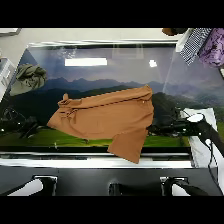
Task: Fold the clothes and pants, and hang the long-sleeved shirts on hangers.
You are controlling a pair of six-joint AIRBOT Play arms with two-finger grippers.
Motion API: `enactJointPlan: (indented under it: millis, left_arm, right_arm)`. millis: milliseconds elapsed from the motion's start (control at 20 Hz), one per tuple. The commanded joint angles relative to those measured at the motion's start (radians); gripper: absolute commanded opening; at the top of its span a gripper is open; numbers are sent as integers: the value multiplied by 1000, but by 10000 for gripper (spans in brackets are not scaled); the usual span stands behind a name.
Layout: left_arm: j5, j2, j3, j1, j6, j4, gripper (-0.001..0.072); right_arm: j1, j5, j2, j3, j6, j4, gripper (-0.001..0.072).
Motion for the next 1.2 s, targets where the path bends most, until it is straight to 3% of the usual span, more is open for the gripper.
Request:
enactJointPlan:
  millis: [0, 250, 750, 800, 900, 950, 1000, 1150]
  left_arm:
    - [72, -47, -65, 36, 172, -192, 512]
    - [117, -95, -64, 34, 255, -285, 511]
    - [168, -158, -65, -19, 268, -285, 507]
    - [168, -164, -64, -37, 268, -292, 460]
    - [169, -166, -64, -59, 269, -315, 243]
    - [166, -165, -59, -62, 269, -323, 96]
    - [155, -163, -51, -63, 269, -337, 17]
    - [93, -132, 21, -85, 268, -370, 14]
  right_arm:
    - [2, 10, 80, 1, 32, 4, 26]
    - [2, 35, 122, 1, 55, 4, 26]
    - [2, 39, 124, 1, 62, 6, 26]
    - [2, 38, 124, 1, 62, 6, 25]
    - [2, 28, 124, 1, 62, 6, 25]
    - [2, 22, 124, 1, 62, 7, 25]
    - [2, 15, 124, 1, 60, 17, 25]
    - [34, 6, 124, 21, -63, 117, 23]
